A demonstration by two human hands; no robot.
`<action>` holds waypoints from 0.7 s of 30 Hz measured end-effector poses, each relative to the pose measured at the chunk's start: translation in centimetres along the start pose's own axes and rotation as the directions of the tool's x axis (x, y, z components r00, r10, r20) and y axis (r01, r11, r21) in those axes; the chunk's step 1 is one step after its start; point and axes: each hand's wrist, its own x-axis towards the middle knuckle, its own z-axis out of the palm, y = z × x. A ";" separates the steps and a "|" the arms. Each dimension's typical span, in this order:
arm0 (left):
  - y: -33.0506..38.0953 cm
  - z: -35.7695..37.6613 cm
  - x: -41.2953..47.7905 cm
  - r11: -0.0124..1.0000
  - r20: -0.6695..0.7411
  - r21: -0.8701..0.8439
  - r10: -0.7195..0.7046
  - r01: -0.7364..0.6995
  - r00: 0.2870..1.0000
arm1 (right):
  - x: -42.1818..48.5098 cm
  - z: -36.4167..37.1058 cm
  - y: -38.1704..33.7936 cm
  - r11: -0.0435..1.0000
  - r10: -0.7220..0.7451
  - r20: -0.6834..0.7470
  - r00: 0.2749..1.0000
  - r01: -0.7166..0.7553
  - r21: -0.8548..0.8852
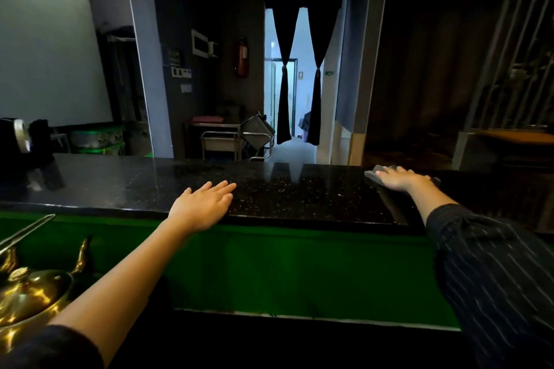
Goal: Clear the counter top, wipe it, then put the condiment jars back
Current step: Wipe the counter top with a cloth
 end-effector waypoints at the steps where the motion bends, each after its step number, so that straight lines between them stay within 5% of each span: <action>1: 0.0 0.1 0.1 1.000 -0.002 0.000 0.004 -0.004 1.000 | 0.8 0.0 -0.6 0.999 0.043 -0.001 0.999 -0.043 0.000; 5: -0.4 0.4 0.6 1.000 -0.026 0.001 0.027 -0.027 0.999 | 5.2 -0.5 -6.3 0.997 0.070 0.054 0.996 -0.069 -0.031; 13: -0.4 0.2 0.5 0.999 -0.019 0.016 0.029 -0.029 0.999 | 0.5 3.5 -28.9 0.860 -0.504 0.104 0.857 0.509 -0.036; 19: -0.4 -0.3 0.4 1.000 0.025 0.020 0.022 -0.022 0.999 | -4.4 4.5 -28.9 0.750 -0.657 0.113 0.745 0.661 0.003; 21: -0.5 -0.5 0.1 1.000 0.047 -0.007 0.023 -0.023 0.999 | -2.5 4.1 -25.9 0.787 -0.616 0.141 0.775 0.613 0.071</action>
